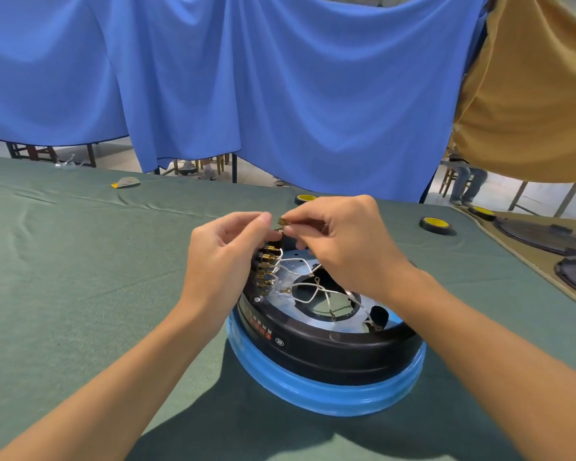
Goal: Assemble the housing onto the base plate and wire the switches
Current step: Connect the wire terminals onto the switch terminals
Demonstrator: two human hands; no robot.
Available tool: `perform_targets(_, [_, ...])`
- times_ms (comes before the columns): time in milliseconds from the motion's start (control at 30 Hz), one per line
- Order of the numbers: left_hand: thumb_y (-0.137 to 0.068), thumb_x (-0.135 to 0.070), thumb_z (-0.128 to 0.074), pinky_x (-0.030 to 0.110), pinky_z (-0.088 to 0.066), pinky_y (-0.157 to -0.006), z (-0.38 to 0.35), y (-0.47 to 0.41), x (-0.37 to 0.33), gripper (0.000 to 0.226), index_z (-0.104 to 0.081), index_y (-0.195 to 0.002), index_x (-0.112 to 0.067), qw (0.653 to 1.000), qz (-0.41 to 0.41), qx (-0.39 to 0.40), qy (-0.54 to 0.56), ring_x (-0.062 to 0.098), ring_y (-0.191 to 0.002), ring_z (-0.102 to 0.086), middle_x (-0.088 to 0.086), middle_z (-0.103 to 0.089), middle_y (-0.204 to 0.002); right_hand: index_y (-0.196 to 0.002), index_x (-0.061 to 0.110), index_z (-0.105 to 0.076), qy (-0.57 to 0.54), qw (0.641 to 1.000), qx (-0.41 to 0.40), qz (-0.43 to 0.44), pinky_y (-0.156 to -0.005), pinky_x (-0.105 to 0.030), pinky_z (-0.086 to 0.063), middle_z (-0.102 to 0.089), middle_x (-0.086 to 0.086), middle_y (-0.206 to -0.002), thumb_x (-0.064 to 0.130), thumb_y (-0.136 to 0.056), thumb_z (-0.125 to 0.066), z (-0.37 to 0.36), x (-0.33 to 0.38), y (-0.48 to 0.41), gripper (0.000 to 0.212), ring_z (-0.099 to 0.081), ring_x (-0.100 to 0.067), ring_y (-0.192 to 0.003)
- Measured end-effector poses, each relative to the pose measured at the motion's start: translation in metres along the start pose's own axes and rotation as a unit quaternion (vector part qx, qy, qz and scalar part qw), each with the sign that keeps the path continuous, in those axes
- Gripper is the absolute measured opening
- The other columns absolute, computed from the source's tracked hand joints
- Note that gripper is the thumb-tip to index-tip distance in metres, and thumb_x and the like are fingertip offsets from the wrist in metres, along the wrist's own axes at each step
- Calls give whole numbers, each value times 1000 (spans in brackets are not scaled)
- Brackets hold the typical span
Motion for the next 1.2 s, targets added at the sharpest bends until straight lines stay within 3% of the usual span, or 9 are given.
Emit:
perform_targets(100, [-96,-19,-58,18,-50,-79,15,-8,13,14,-71,-92,-20,997,33,-68,-33,3,-85,-69,-5,-76,-89,-94,8,-78,-23,995,85,-47,-57,-10,-45,-67,9,-67,9,-85,-72,-12,-13,3,11,-59,3,-56])
perform_targets(167, [-98,-20,-54,33,-47,-100,20,-11,21,15,-67,-106,-18,994,70,-81,-4,11,-107,-65,-1,-71,-108,-92,9,-79,-14,988,142,-50,-54,-4,-40,-63,15,-65,10,-85,-73,-22,-14,10,9,-57,10,-54])
perform_targets(233, [-100,-21,-51,31,-42,-107,15,-11,21,15,-63,-109,-22,993,86,-54,62,10,-117,-60,-4,-67,-117,-92,11,-79,-1,986,159,-44,-56,-4,-40,-69,12,-71,14,-85,-74,-26,-10,14,10,-59,8,-59])
perform_targets(567, [-94,-35,-56,24,-37,-105,-5,-6,17,37,-59,-128,-22,995,73,49,48,-2,-124,-52,-12,-61,-131,-85,15,-78,60,981,181,-38,-71,-25,-48,-67,6,-75,14,-86,-71,-39,3,16,8,-57,-7,-69])
perform_targets(767, [-90,10,-42,30,-34,-115,-6,-6,23,58,-47,-143,-14,986,45,77,-138,3,-133,-44,-2,-50,-146,-88,20,-77,65,985,153,-42,-76,-37,-51,-67,8,-80,16,-86,-70,-38,4,16,9,-58,-11,-77])
perform_targets(867, [-91,-4,-49,37,-36,-112,0,-8,33,45,-56,-134,-16,968,100,62,-220,17,-132,-48,3,-56,-139,-87,20,-77,70,986,147,-39,-76,-39,-52,-61,10,-77,16,-86,-69,-39,4,16,9,-58,-12,-77])
perform_targets(967, [-88,-23,-50,46,-46,-99,2,-5,37,25,-69,-95,-8,961,161,73,-213,34,-109,-61,15,-70,-108,-86,20,-77,69,987,142,-33,-75,-39,-51,-60,10,-77,16,-85,-70,-39,4,18,8,-57,-12,-76])
perform_targets(1067, [-83,-27,-46,55,-44,-100,0,-4,37,39,-70,-102,-4,967,161,81,-178,39,-107,-62,22,-71,-104,-86,19,-77,62,989,133,-28,-75,-38,-50,-66,6,-80,16,-84,-72,-38,4,19,6,-57,-12,-76])
perform_targets(1200, [-71,-35,-44,50,-42,-105,0,-4,41,58,-70,-116,-10,970,168,68,-160,35,-118,-59,16,-69,-117,-86,18,-77,57,989,132,-26,-73,-29,-47,-65,7,-79,14,-84,-72,-38,4,18,7,-53,-8,-74])
Point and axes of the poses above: each hand's wrist, its own y-axis away from the middle knuckle, its own z-axis out of the back of the hand, x = y × z, the point moved 7 cm from there along -y, towards the middle knuckle
